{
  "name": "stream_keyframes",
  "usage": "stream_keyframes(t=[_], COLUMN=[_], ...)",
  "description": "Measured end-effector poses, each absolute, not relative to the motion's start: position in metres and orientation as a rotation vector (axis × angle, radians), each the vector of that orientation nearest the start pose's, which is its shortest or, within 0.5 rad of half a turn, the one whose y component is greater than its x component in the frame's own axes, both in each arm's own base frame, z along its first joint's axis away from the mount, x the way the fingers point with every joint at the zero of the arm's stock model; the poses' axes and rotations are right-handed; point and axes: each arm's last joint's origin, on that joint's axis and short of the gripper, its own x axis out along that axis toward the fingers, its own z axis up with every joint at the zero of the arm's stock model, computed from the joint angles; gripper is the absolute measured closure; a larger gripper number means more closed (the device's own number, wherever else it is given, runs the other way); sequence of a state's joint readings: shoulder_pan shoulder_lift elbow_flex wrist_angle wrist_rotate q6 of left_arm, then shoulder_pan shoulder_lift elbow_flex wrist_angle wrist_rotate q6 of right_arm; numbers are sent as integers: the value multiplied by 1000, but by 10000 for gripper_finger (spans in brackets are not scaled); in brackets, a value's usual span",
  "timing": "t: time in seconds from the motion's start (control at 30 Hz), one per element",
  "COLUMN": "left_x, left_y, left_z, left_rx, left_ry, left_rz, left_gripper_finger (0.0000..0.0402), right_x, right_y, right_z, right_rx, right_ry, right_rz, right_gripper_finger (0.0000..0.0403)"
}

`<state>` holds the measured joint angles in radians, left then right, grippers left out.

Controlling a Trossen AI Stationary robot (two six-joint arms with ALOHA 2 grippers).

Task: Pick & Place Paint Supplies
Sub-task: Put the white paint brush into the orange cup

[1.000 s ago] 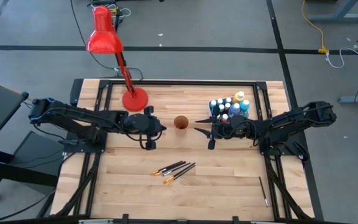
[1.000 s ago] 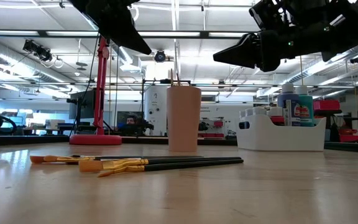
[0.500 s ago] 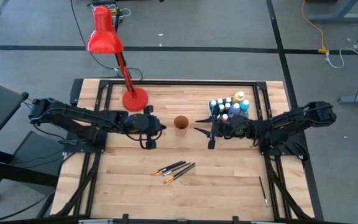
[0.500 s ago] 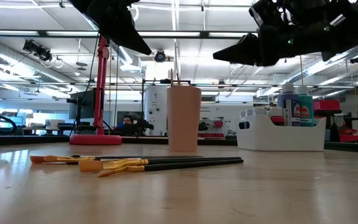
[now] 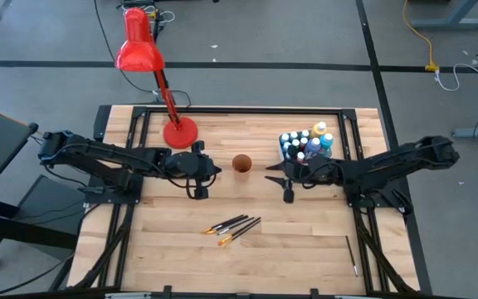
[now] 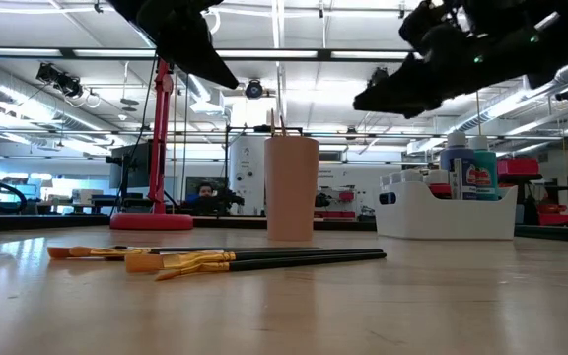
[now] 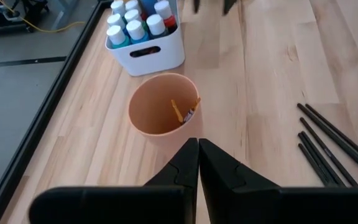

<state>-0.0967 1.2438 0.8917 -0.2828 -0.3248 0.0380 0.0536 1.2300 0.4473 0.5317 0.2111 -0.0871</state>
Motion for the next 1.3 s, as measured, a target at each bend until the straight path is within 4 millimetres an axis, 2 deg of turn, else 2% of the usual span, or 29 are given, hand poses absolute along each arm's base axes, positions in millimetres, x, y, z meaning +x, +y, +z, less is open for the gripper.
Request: stream_keyframes(t=[0.1, 0.3, 0.43, 0.63, 0.9, 1.3], left_x=[262, 262, 262, 262, 262, 263], left_y=[-16, -16, -16, -16, -16, -15], left_z=[269, 269, 269, 269, 269, 270], left_rx=[169, 166, 166, 147, 134, 135], left_ry=[626, 624, 623, 621, 619, 600], left_rz=[209, 211, 213, 219, 224, 251], left_gripper_finger=[379, 379, 379, 379, 379, 379], right_x=[229, 203, 185, 169, 157, 135], right_y=[12, 18, 20, 19, 18, 15], right_z=[210, 254, 269, 270, 256, 238], right_rx=[-83, 79, 148, 140, 197, 536], right_ry=[279, 335, 410, 530, 738, 1041], right_rz=[-88, 0, 51, 78, 23, -177], right_gripper_finger=[266, 266, 266, 266, 266, 266])
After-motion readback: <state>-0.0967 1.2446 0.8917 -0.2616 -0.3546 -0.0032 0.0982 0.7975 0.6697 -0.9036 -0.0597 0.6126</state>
